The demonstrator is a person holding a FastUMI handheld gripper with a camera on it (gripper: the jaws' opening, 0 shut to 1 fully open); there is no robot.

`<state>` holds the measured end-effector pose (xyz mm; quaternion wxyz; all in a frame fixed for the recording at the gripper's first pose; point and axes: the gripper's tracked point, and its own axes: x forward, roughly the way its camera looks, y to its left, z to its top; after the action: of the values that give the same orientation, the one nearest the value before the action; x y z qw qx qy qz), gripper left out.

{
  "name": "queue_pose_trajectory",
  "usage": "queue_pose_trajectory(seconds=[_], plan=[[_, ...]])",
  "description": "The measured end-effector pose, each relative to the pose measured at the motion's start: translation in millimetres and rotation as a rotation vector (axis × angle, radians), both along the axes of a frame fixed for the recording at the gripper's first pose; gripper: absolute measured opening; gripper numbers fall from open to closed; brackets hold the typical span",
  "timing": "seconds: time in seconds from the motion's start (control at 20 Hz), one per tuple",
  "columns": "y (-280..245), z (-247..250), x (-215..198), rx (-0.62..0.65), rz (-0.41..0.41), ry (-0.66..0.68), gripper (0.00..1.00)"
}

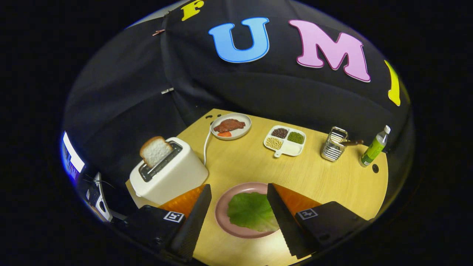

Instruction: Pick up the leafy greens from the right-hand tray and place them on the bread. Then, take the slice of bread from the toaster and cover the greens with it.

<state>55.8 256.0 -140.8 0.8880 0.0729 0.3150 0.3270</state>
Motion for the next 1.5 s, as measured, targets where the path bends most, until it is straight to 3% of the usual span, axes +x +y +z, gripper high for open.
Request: queue_pose_trajectory(seconds=[0.4,0.55,1.1,1.35,1.5], plan=[[110,85,-39,0.098,0.167,-0.071,0.94],[149,96,-47,0.124,0.181,-0.057,0.95],[233,38,-22,0.137,-0.019,0.218,0.93],[257,23,-17,0.145,-0.068,0.318,0.93],[261,10,-14,0.129,-0.11,0.357,0.87]])
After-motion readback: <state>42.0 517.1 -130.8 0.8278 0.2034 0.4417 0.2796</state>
